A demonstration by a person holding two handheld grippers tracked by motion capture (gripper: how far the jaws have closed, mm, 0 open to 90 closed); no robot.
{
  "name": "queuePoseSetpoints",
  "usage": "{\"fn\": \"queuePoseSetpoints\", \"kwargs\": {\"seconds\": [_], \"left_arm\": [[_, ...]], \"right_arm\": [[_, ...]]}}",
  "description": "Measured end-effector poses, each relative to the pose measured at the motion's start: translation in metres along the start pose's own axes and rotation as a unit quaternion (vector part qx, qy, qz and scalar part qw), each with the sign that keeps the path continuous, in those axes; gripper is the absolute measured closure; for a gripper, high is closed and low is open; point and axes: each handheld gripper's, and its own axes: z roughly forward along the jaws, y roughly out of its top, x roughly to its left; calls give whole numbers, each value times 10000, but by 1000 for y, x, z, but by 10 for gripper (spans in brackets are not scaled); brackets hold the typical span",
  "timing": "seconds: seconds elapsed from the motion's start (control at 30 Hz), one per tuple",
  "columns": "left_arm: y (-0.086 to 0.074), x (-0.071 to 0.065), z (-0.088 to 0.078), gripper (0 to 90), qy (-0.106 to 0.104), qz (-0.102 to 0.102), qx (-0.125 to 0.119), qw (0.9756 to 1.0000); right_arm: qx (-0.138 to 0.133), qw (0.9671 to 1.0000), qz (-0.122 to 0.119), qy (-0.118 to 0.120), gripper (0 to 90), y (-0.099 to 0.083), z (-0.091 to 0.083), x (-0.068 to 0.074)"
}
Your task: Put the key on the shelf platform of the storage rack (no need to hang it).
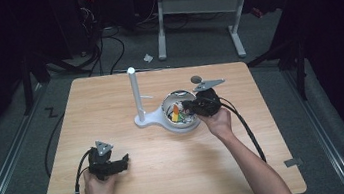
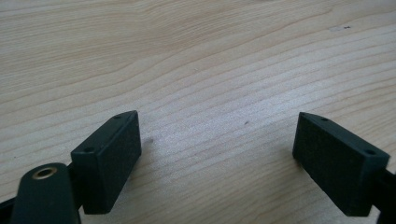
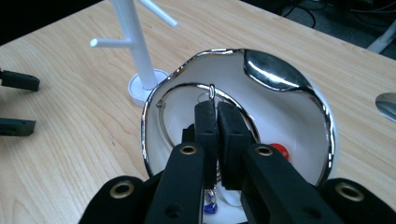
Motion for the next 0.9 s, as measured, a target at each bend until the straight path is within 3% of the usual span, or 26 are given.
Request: {"fn": "queuePoseSetpoints", "kwargs": {"seconds": [0.17, 0.33, 0.6, 0.9], "left_arm": [[0, 0, 0, 158, 16, -33, 6, 10000], [0, 0, 0, 158, 0, -2, 0, 10000], [0, 0, 0, 158, -5, 1, 6, 10000], [0, 0, 0, 158, -6, -11, 12, 10000]], "right_arm": [[84, 9999, 30, -88, 882, -3, 11, -3], [115, 9996, 205, -151, 870, -7, 19, -7], [71, 9993, 334, -160, 608, -11, 23, -7], [-146, 9987, 480, -42, 553, -12, 7, -13]]}}
